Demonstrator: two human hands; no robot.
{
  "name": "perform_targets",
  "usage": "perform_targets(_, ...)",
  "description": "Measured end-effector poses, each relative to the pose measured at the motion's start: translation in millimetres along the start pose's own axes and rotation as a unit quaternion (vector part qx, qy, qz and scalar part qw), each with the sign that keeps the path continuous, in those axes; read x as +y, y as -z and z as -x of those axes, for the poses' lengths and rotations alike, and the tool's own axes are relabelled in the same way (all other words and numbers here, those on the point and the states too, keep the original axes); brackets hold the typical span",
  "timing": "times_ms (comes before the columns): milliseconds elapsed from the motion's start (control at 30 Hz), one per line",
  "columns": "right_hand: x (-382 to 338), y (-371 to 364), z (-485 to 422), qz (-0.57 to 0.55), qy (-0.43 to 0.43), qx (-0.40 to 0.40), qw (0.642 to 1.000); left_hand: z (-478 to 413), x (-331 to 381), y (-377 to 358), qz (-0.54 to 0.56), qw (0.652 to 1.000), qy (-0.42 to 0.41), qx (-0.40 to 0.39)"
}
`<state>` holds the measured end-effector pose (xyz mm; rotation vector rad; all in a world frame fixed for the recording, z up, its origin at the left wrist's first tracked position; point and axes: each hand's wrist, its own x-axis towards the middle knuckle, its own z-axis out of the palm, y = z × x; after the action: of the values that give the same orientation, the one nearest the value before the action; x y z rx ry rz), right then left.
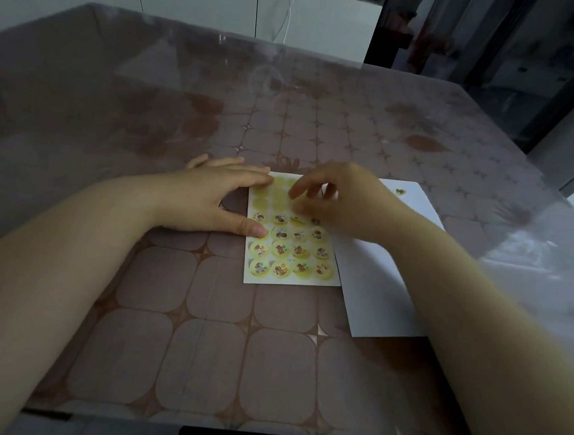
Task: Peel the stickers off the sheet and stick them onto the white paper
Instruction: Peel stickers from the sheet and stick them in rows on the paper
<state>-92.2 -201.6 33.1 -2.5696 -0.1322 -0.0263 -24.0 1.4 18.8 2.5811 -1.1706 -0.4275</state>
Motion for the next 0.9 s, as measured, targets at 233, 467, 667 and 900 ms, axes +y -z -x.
perform_targets(233,2,0,0,-0.054,-0.015,0.023,0.998,0,1,0,0.006,1.0,0.008,0.002)
perform_targets(467,29,73,25,0.059,-0.118,-0.019,0.991,0,0,-2,0.007,1.0,0.0,0.005)
perform_targets(667,41,78,32,0.081,-0.208,-0.075,0.972,0,1,-2,0.005,1.0,0.0,0.003)
perform_targets(900,41,73,30,0.078,-0.219,-0.078,0.969,0,1,-1,0.008,1.0,0.0,0.003)
